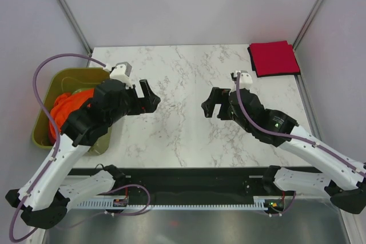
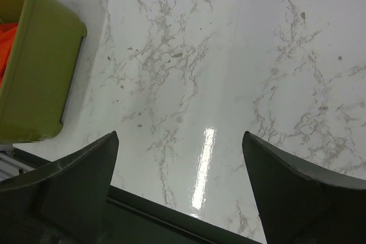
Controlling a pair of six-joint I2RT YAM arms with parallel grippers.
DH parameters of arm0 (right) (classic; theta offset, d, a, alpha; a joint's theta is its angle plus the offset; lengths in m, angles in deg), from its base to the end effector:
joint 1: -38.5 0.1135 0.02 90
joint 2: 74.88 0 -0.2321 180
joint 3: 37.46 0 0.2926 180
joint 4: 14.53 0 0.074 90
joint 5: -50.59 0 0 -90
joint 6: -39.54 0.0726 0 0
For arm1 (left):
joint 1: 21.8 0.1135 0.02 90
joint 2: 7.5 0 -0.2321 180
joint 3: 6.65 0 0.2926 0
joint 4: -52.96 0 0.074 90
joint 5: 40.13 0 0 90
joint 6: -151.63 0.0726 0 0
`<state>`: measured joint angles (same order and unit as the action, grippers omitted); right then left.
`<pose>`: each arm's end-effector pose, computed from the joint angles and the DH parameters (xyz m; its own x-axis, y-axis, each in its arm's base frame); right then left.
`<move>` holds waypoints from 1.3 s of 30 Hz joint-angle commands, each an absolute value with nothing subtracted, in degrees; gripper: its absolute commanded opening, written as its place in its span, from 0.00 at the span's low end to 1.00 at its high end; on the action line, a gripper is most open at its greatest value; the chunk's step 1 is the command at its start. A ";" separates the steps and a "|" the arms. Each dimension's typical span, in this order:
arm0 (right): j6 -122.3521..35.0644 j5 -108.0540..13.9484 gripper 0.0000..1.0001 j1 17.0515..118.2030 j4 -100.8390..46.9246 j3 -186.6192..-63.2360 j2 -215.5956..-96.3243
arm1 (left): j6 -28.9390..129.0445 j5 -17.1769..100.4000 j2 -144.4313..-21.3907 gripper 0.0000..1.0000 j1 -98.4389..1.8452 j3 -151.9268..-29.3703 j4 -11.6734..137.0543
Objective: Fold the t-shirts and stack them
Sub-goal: Grab the tshirt from the pile
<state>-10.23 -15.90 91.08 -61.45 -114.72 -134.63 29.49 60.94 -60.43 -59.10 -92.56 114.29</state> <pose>0.2081 0.2243 0.3330 -0.5618 0.2404 -0.7916 -0.2021 0.8880 0.4131 0.2100 -0.1425 0.3890 -0.5647 -0.2261 -0.7937 0.1888 0.9008 -0.3910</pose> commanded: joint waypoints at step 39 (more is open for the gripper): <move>-18.56 -25.70 0.98 90.88 -58.26 -108.88 -122.34 | 7.93 72.55 -94.17 0.87 3.08 -92.84 106.90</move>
